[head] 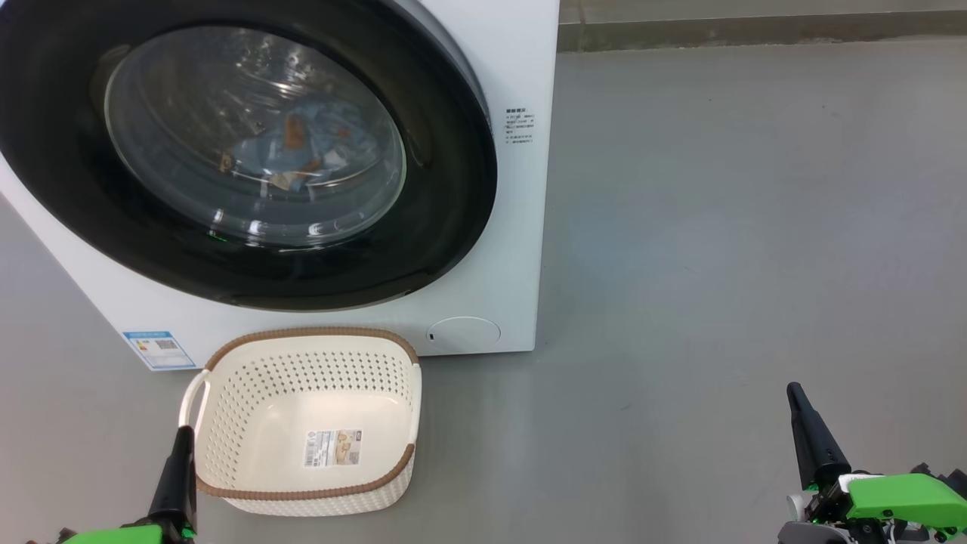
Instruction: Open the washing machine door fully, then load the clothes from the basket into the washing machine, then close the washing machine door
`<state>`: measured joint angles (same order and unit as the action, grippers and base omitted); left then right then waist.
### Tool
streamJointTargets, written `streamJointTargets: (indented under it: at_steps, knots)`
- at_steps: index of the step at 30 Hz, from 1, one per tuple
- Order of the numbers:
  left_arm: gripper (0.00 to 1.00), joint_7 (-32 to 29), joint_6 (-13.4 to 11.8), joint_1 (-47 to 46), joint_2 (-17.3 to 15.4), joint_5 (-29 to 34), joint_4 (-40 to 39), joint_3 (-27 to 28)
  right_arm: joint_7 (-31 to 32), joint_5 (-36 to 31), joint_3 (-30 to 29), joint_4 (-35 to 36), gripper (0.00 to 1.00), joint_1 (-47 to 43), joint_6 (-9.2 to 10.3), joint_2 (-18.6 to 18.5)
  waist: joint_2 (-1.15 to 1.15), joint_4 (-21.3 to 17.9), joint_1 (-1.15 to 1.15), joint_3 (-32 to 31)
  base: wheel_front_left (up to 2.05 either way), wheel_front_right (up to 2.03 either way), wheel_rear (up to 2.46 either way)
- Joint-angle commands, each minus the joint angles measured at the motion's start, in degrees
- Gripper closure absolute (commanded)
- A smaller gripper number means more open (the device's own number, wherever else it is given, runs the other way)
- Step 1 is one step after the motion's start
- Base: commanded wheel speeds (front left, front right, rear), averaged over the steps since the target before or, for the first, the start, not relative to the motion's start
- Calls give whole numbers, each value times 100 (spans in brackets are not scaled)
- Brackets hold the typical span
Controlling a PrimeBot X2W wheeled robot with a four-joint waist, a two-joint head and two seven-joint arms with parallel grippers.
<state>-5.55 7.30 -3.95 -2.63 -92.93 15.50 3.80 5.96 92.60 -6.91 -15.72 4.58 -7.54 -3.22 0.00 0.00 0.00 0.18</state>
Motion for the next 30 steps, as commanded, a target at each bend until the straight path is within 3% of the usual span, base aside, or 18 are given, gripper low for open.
streamJointTargets:
  at_steps: [1,30]
  knots:
    - [100,-42,19,-218,-73,24,-147,209,15,-5,85,172,100,155,5,-2,0,0,0,0,0,0,0]
    - [100,-61,19,-220,-56,44,-146,233,30,-20,67,171,100,157,5,11,0,0,0,0,0,0,0]
